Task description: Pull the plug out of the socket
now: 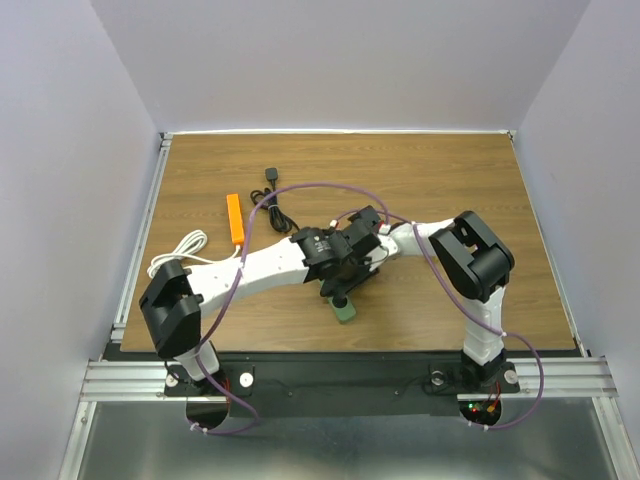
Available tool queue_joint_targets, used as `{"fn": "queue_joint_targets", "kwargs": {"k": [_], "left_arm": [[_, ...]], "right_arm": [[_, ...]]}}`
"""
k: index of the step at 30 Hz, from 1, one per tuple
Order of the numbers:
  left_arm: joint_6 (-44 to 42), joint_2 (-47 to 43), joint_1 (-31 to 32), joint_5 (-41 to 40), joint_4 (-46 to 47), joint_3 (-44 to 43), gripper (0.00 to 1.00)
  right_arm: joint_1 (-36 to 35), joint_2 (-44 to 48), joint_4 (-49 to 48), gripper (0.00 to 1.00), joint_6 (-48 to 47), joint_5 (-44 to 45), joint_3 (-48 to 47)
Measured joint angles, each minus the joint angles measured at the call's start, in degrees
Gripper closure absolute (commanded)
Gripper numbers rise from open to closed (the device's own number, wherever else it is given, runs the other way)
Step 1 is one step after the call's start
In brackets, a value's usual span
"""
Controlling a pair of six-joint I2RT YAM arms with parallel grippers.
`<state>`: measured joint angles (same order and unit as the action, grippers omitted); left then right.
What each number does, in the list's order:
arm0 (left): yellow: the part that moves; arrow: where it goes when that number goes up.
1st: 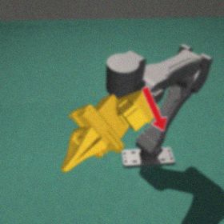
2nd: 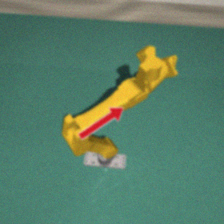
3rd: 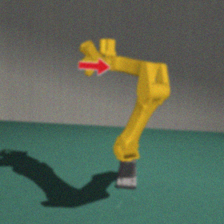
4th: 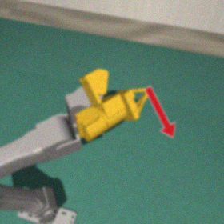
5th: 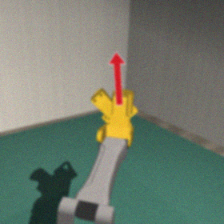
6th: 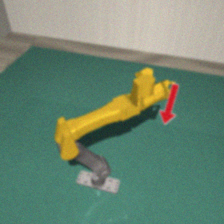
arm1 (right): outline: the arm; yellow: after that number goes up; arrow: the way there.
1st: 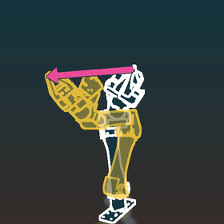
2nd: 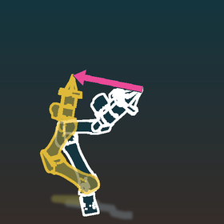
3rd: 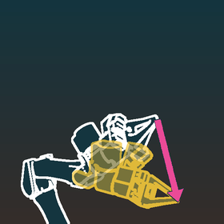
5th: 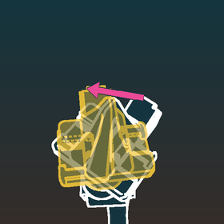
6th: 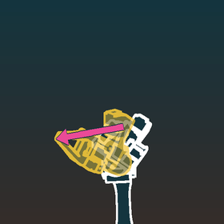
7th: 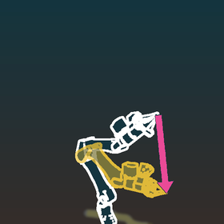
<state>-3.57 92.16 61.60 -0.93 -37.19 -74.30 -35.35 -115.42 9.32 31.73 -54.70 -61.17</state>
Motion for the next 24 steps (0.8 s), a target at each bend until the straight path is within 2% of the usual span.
{"fn": "queue_joint_targets", "kwargs": {"k": [6, 13, 17, 24], "left_arm": [[-2.05, -1.40, -1.07, -3.65, 1.77, -8.11, 1.00], [-2.03, -2.71, -1.57, -3.76, 0.13, -6.97, 1.00], [-0.39, -8.13, -1.60, -3.04, -1.44, -3.32, 1.00], [7.76, -25.18, -1.60, -4.59, -2.01, 0.83, 1.00]], "right_arm": [[-0.79, -0.15, -1.31, 1.00, -0.57, 0.55, 0.11], [-1.81, 0.00, -2.56, 1.00, -0.81, 2.45, 0.20], [-1.84, 0.00, -2.54, 1.00, -0.63, 2.40, 0.15], [-1.97, 0.85, -1.38, 1.00, -0.17, 3.80, -0.63]]}}
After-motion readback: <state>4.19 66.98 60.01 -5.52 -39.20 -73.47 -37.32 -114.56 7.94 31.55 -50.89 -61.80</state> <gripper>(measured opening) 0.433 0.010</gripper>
